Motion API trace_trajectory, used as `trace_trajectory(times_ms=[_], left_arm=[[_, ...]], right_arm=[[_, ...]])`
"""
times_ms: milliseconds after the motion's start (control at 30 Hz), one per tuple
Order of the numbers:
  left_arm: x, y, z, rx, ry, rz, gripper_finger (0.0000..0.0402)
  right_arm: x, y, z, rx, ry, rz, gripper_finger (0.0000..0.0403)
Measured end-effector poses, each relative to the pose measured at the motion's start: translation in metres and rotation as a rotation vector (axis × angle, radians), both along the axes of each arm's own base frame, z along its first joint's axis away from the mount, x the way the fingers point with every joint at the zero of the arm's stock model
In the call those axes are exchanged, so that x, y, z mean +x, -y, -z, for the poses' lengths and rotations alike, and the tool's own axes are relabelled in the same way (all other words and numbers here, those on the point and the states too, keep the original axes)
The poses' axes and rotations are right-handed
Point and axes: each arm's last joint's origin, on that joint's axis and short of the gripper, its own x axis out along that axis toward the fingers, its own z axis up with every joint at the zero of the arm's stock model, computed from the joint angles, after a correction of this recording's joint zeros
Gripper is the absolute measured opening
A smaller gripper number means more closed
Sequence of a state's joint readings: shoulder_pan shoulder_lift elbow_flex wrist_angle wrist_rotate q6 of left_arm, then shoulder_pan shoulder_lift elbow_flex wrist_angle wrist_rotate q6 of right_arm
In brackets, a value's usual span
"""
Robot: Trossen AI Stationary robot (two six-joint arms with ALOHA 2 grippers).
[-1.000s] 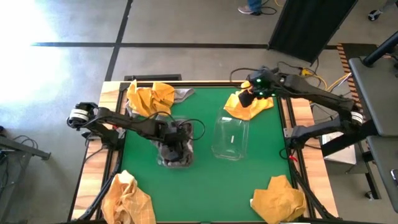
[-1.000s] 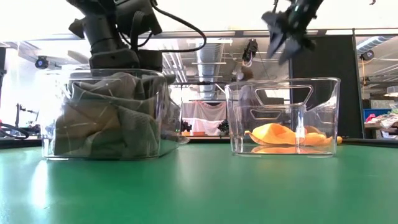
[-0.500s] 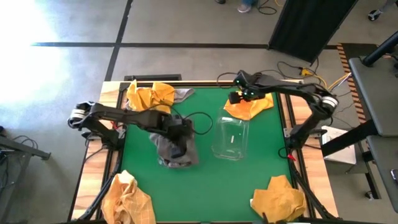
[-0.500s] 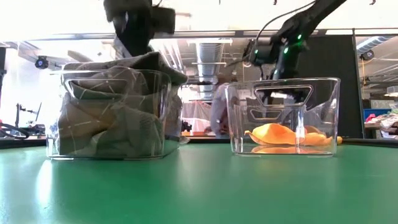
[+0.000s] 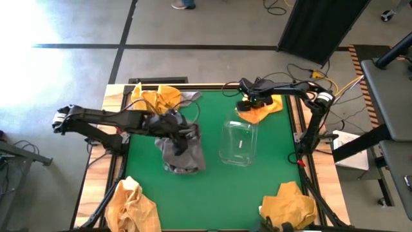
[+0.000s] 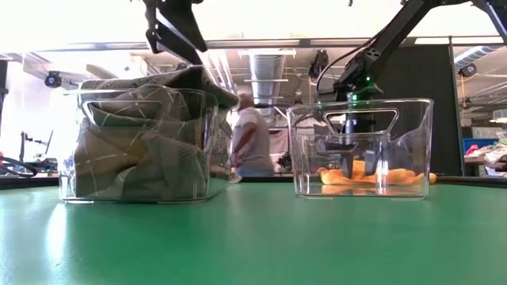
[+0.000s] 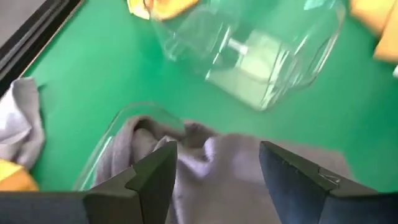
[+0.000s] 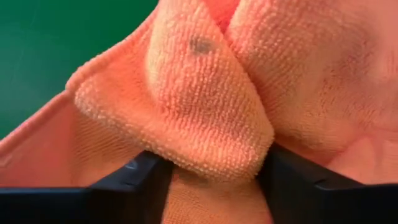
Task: Sort towels by color in basket
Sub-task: Put the top right orange towel into the right transparent bin
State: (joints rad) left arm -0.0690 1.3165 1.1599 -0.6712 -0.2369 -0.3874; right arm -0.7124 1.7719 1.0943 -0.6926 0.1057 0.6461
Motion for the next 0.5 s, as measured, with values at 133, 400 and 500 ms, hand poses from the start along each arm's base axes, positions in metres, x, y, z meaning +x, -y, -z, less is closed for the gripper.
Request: trace_trajectory(times_ms=[133,400,500], left_arm=[[-0.009,0.002,0.000,-0.040,0.123,-0.018,0.0214],[-0.033,0.001,-0.008,-0.014,0.317,-0.075,0.0213],[-0.042,-0.001,-0.011,0.005,0.365,-0.076,0.0213]], right_arm=[[0.000,-0.006,-0.011,-0.073,-0.047,-0.134,0.0115],[0.002,-0.037,-0.094,-0.369,0.094,-0.309,0.0016],[0.005,-0.063,-0.143,-0.498,0.269,-0.355,0.0013]])
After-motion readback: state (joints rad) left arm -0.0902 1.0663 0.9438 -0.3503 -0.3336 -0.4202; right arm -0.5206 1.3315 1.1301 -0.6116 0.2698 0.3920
